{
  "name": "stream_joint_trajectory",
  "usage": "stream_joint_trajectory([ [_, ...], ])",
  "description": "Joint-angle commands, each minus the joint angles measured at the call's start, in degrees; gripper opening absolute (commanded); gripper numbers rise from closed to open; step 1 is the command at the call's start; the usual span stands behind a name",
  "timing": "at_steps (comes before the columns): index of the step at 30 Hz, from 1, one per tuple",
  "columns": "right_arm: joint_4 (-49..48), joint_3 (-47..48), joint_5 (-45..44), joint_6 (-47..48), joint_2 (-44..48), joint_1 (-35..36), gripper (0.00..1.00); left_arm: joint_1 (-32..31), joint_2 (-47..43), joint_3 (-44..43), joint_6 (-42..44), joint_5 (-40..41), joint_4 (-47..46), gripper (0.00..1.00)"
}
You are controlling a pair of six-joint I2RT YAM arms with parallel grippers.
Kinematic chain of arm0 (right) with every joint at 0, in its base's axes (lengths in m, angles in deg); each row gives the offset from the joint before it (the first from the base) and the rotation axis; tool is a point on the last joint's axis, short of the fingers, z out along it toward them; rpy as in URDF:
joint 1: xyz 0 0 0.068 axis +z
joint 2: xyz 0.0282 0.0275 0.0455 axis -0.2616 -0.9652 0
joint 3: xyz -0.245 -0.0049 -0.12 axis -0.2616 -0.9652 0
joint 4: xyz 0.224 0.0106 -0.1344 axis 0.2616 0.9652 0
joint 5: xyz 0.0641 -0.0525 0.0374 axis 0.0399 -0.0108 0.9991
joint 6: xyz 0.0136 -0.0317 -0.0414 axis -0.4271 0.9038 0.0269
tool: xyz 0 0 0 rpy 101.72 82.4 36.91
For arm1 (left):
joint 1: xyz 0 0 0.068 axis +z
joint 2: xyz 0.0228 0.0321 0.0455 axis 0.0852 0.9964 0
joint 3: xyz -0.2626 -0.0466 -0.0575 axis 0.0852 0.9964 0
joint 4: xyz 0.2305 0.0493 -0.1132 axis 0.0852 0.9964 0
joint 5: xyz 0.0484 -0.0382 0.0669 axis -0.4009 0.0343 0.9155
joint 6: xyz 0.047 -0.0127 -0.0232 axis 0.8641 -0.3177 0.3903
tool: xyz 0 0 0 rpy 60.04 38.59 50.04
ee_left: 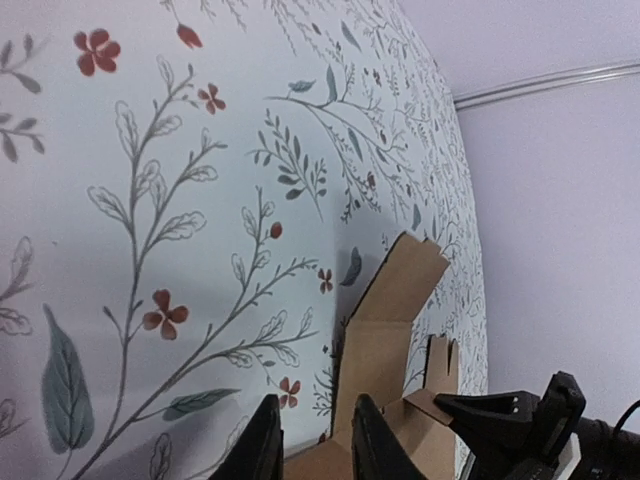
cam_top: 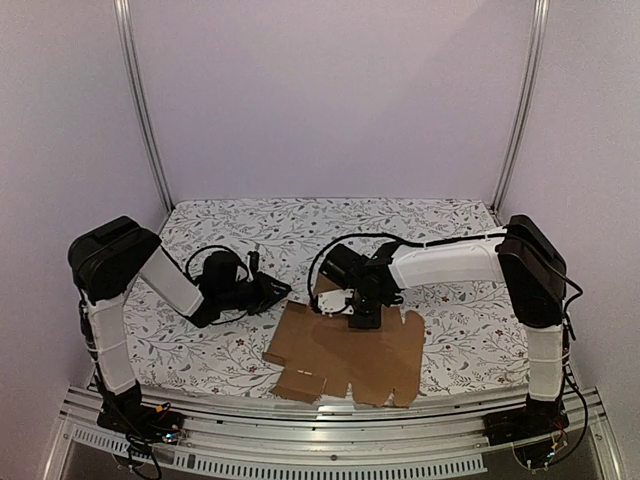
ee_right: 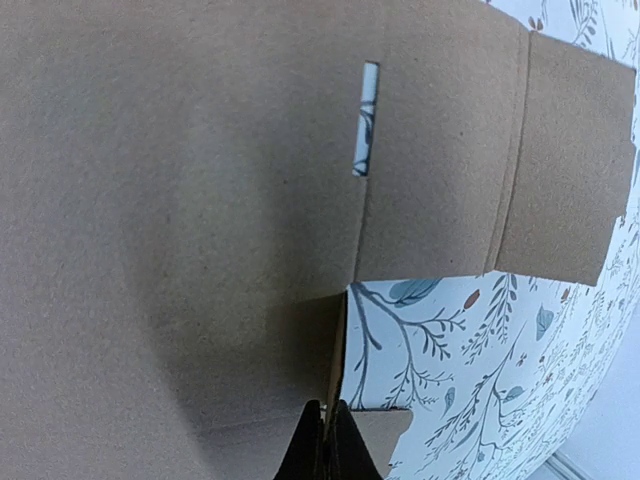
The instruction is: Fold the paper box
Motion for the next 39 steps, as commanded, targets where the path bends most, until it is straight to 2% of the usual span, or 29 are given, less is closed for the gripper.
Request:
stream_joint_trajectory([
  [1,-1.2,-1.8,-1.2,1.9,1.4,1.4,0.01,1.5,-12.2,-0.4,9.4,7.0,15.1,0.28],
  [3,-1.4,-1.8,-1.8,1.9,1.6,1.5,0.01,1.4,-17.3,-0.9,13.0,9.6,21.2,0.33],
  [5,-1.6,-1.8,-2.2,1.9,1.7,1.5,0.01,1.4,-20.4,-1.4,14.6,8.8,24.3,0.31],
  [9,-2.1,-1.8,-2.9,1.9,2.0,1.6,0.01,0.7,-19.2,-4.2,12.2,-1.4,26.5,0.1],
  [12,-2.3,-2.0,-3.5,1.9,2.1,1.6,0.01,-2.0,-19.7,-2.9,9.4,-4.2,26.0,0.01],
  [19,-2.9,-3.0,-4.0,2.2,3.2,1.6,0.01,-6.2,-26.6,0.5,10.6,-2.7,34.5,0.0],
  [23,-2.9,-3.0,-3.5,2.2,3.8,1.6,0.02,-6.9,-23.5,-2.2,12.9,-3.8,42.5,0.0],
  [32,-2.5,-2.9,-2.0,1.7,4.0,1.7,0.05,-7.8,-15.5,-3.1,10.8,-4.5,41.7,0.0],
  [39,-2.0,-5.3,4.9,3.0,6.0,1.6,0.18,-7.9,-12.3,-4.4,11.5,-1.6,43.6,0.0],
])
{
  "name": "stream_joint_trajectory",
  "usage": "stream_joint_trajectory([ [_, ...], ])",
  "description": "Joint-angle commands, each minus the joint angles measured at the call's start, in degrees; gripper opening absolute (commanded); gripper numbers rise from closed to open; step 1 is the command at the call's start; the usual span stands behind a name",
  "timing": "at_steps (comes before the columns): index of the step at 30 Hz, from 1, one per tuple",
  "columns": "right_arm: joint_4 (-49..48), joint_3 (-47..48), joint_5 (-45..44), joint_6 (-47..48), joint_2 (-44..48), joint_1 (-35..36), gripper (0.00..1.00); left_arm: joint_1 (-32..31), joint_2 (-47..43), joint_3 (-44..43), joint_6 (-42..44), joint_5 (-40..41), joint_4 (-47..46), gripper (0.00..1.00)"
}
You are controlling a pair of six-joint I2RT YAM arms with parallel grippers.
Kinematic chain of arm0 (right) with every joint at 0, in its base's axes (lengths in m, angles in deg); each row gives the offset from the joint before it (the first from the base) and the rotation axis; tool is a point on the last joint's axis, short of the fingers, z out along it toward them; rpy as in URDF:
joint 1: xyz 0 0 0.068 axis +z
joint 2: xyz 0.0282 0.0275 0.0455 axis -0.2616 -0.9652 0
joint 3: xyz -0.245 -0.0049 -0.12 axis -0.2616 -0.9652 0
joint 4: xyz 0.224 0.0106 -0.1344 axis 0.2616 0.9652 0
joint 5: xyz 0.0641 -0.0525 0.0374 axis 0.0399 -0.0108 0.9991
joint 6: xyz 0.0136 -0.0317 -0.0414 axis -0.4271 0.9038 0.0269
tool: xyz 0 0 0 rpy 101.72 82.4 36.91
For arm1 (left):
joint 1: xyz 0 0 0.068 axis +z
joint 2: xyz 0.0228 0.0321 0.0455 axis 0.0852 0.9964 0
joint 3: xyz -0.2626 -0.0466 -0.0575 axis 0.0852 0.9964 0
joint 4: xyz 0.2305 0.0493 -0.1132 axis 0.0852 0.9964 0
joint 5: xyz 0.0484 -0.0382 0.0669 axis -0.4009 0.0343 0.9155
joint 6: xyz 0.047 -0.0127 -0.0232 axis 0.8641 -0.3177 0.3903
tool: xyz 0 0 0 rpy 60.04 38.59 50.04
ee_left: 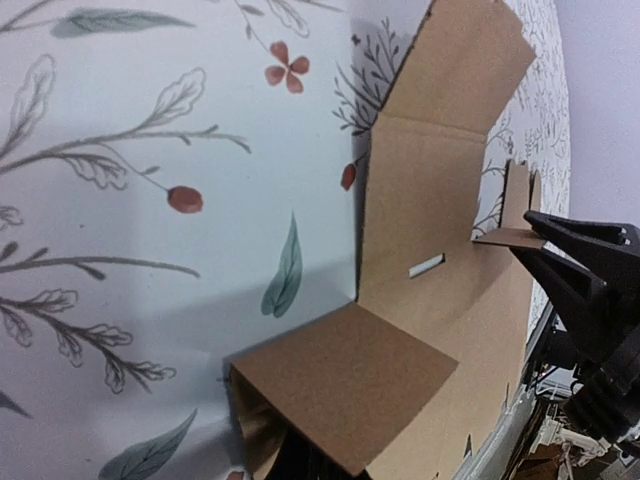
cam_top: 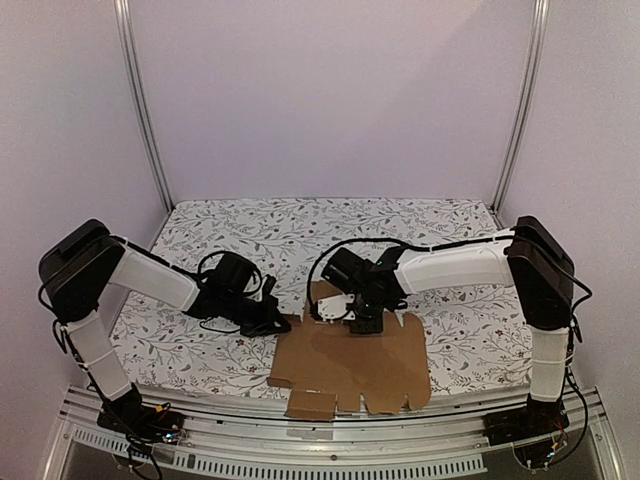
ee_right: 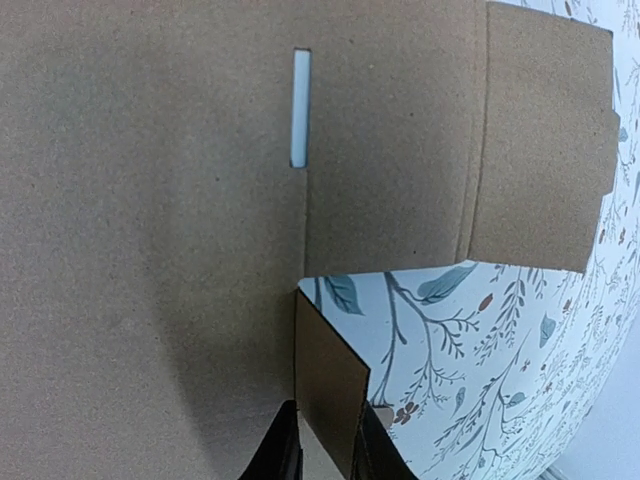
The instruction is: Fold the paper box
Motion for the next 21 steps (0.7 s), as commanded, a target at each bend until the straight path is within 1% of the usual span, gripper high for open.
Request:
stream_joint_trajectory([
  [1,0.6,-2.5,6.0,0.6,3.9,0.2,0.18,-0.8,2.2,-1.8,0.6,2.4,2.5,0.0],
  [5,0.6,-4.6,10.5,1.0,6.4,0.2,0.19,-1.1,3.2,-1.5,1.0,3.7,2.7,0.0],
  [13,0.6,-6.2,15.7,0.2,7.9,1.2,0.24,-1.3,4.6,-0.9,0.5,4.6,2.1,0.0],
  [17,0.6,-7.0,19.2,0.3,8.8,2.9,0.25,-1.3,5.4,-1.1,0.5,4.9,2.2,0.0],
  [21,1.2,-7.1,20.0,0.1,8.3,3.9,0.24,-1.3,6.3,-1.4,0.3,4.7,2.1,0.0],
])
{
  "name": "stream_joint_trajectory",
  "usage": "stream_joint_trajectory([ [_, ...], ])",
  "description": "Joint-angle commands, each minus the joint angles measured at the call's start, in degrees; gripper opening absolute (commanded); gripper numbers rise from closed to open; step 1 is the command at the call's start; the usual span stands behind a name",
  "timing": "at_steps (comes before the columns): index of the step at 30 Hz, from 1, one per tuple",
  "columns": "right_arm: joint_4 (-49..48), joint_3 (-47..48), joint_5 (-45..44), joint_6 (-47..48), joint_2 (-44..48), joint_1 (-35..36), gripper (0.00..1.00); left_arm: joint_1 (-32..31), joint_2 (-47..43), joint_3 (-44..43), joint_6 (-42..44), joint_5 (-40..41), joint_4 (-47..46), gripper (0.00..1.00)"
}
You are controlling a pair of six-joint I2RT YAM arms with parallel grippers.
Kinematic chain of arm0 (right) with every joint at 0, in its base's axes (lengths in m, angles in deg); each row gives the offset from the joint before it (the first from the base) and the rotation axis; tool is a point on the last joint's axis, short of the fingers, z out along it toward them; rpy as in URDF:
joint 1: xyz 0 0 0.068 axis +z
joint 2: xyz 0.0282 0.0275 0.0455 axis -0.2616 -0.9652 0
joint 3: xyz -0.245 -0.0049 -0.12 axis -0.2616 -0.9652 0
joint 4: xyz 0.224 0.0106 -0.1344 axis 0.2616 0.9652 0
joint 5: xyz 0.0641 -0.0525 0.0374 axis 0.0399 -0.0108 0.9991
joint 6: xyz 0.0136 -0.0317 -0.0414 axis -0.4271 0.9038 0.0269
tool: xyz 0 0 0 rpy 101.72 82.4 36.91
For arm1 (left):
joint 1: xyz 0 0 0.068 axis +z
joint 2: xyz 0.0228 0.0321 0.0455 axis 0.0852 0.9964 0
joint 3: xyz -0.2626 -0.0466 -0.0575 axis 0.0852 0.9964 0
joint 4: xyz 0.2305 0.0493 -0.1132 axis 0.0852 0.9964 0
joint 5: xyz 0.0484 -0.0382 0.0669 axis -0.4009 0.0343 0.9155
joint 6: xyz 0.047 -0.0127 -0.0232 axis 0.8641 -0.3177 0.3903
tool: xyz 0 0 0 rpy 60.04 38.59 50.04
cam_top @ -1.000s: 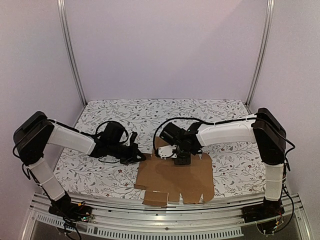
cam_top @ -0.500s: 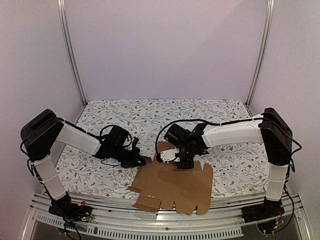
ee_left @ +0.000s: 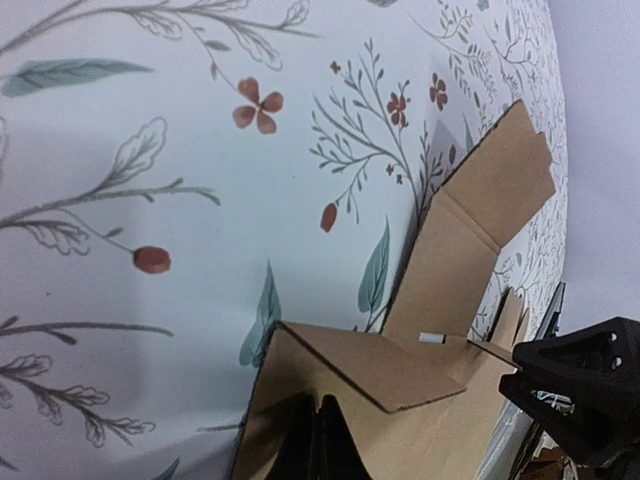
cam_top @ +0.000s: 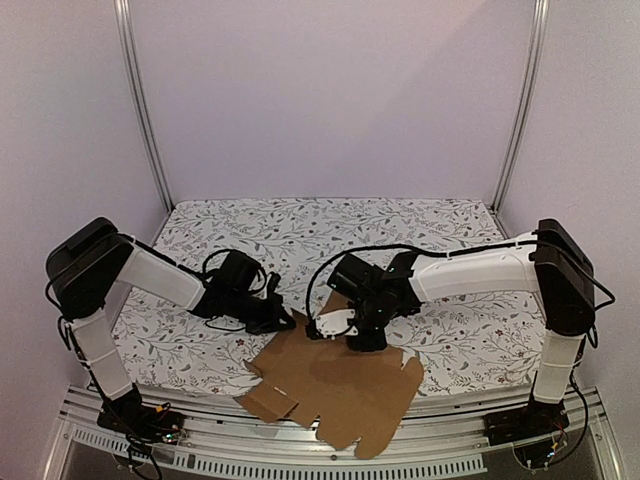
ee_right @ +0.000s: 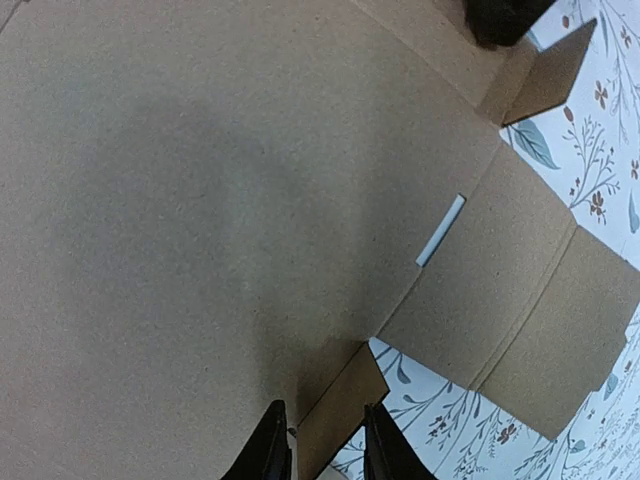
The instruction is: Fold the paper box
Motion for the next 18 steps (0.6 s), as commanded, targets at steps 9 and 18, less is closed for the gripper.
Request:
stream_joint_trajectory([
  [9,2.6,-0.5,8.0,-1.7,-0.4,2.5,0.28,-0.8,3.7,0.4,0.1,2.4,3.5,0.0],
  [18,5.5,1.9,14.7,-4.3,-2.5,2.5,0.33,-0.7,3.5,0.8,-0.1,2.5,3.1,0.0],
])
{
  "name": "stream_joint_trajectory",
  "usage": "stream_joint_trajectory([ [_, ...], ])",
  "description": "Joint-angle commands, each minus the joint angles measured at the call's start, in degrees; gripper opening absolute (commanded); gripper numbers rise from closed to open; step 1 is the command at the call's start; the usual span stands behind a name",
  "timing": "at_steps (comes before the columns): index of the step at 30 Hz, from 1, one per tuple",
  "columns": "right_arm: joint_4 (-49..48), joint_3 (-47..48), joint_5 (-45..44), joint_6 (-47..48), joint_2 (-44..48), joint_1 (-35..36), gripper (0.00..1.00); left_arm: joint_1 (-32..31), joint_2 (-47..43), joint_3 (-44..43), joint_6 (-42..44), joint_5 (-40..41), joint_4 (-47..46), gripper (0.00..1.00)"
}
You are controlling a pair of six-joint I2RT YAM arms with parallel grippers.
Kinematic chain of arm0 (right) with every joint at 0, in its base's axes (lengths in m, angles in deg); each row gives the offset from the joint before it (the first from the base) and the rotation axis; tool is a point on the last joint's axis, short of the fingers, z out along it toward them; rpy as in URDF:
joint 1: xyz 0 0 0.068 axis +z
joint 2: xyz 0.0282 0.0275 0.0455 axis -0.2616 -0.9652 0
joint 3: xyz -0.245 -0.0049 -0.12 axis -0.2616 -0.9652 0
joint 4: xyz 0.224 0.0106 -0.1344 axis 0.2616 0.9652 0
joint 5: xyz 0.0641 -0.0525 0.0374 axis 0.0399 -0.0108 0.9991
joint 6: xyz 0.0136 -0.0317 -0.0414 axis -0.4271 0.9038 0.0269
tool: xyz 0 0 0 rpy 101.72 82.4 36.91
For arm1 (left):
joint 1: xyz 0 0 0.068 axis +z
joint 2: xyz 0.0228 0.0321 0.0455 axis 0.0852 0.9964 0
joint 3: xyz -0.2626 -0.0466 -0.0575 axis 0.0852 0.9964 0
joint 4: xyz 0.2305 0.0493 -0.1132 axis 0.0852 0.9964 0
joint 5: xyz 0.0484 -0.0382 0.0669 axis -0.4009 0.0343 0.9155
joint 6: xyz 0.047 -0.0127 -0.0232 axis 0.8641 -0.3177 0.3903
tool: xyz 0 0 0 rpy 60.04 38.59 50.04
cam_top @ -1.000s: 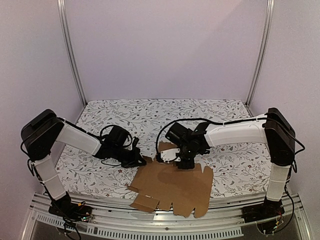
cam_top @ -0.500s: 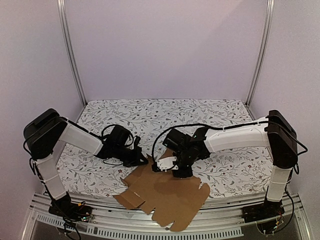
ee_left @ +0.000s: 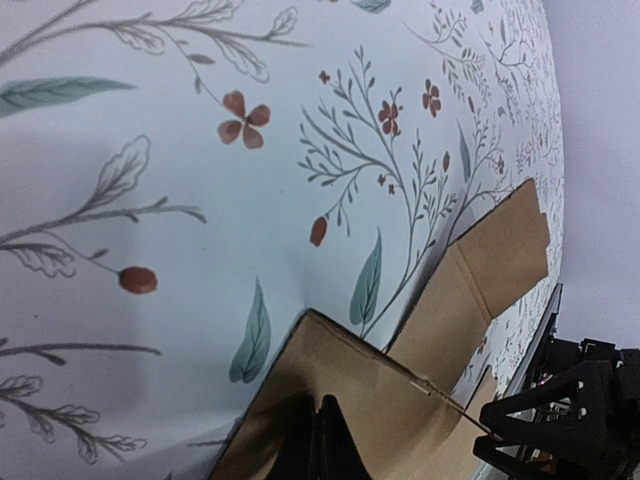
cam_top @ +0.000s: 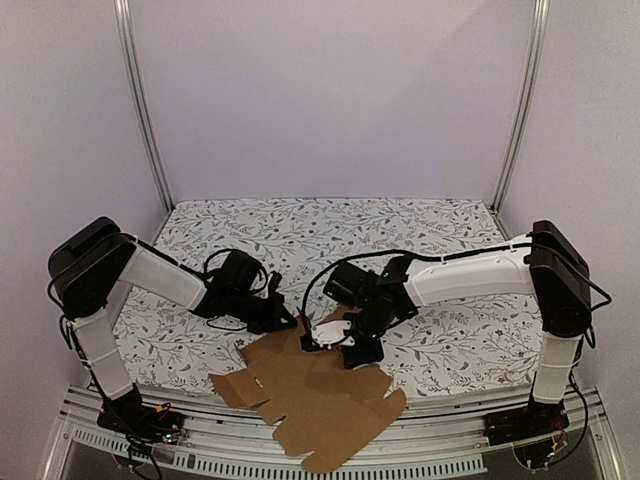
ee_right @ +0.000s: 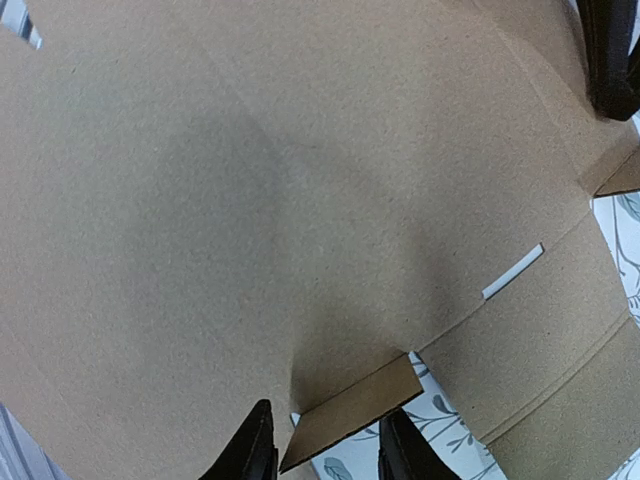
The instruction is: Fold the paper box
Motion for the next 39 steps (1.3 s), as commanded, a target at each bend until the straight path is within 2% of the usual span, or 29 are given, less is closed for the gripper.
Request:
stream_joint_trajectory([
  [1,3.4,1.6,5.7,-2.2,-1.7,0.6,0.32,-0.7,2.6,1.4,0.1,2.6,4.4,0.0],
  [6,4.1,2.3,8.6,-2.7,-2.5,0.6,0.31,-0.6,2.6,1.6,0.0,2.5,4.0,0.0],
  [10,4.2,3.8,4.7,-3.9,-2.5,0.4,0.3,-0.1,2.7,0.0,0.6,1.7,4.0,0.0],
  [19,5.2,4.2,6.0,-3.5,-1.9,-4.1,0.29,1.7,11.1,-23.2,12.0,-0.8,13.3,0.0],
  [23,5.2,3.4,6.4,-3.3,-1.3,-6.1,0.29,1.6,6.1,-26.5,14.5,-0.3,16.3,0.0],
  [27,5.0,4.0,7.1,-2.7,-0.7,-6.3,0.29,-1.2,-4.4,-22.7,16.6,3.4,22.7,0.0],
  [32,5.0,4.5,8.4,-2.5,-1.1,-6.3,0.29,-6.3,-13.8,-9.6,13.1,6.1,27.6,0.0],
  [35,4.9,4.5,8.7,-2.2,-1.3,-6.3,0.28,-7.5,-16.0,-3.7,10.2,7.5,28.4,0.0],
  [39,5.0,4.8,9.5,-2.1,-1.5,-6.2,0.27,-7.0,-13.9,-1.8,11.0,10.9,30.8,0.0],
])
